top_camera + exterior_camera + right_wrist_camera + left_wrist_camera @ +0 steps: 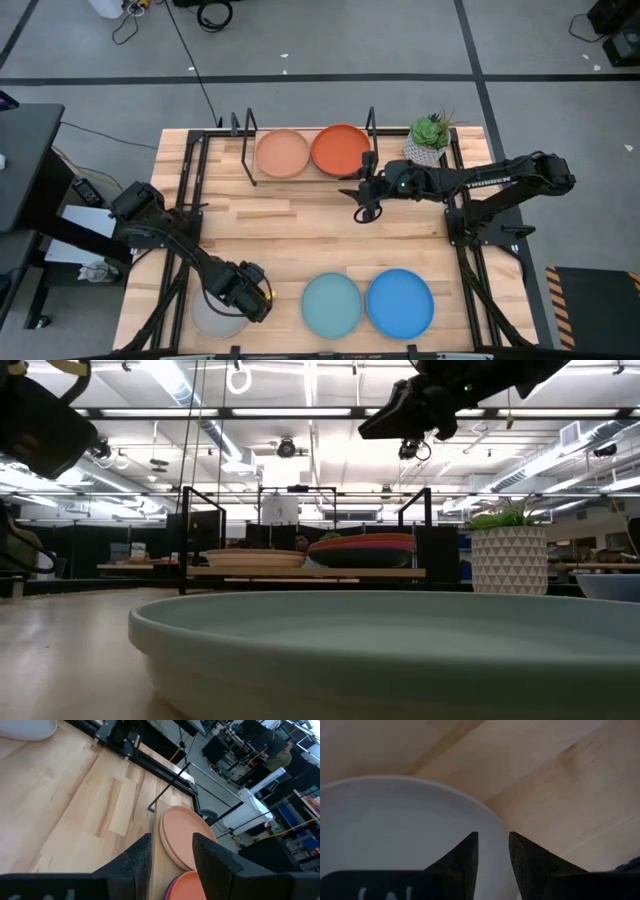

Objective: Place and stack plates onto a shelf
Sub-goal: Stack the gray plate on top of the brown plate on the shelf

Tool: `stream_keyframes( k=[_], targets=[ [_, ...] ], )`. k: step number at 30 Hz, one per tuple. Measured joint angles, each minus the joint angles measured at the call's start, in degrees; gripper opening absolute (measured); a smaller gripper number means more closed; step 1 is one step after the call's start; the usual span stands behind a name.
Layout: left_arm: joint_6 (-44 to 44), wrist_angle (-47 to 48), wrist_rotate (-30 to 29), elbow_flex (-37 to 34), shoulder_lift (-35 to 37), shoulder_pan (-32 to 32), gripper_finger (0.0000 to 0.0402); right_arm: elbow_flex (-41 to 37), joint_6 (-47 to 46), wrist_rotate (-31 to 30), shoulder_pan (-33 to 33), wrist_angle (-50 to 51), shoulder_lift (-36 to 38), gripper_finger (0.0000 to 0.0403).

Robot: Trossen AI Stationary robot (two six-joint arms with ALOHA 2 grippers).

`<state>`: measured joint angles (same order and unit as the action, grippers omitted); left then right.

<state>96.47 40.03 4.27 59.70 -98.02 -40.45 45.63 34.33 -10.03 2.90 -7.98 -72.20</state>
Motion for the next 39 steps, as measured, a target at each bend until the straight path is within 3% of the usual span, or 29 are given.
stream_keyframes(
  k=[7, 13, 29, 33, 39],
  targets=[
    [0.74, -5.42, -0.89, 0.02, -1.14, 0.44, 0.0116, 0.0, -0.25, 1.17, 1.0, 0.32, 0.0, 0.0147],
    [3.23, -3.61, 0.2, 0.07, -1.43, 0.96, 0.0116, 0.0, -0.85, 1.21, 1.0, 0.81, 0.0, 0.0147],
    [-2.43, -3.81, 2.88, 0.0, -2.16, 2.67, 0.0116, 0.0, -1.14, 1.44, 0.93, 0.67, 0.0, 0.0147],
    [-9.7, -2.71, 6.42, 0.0, -2.16, 2.73, 0.0116, 0.0, -1.12, 3.39, 1.1, 0.29, 0.0, 0.0147],
    [-19.38, 9.87, 8.53, 0.02, -1.57, 3.04, 0.0116, 0.0, -1.14, 4.36, 1.37, -1.03, 0.0, 0.0147]
  ],
)
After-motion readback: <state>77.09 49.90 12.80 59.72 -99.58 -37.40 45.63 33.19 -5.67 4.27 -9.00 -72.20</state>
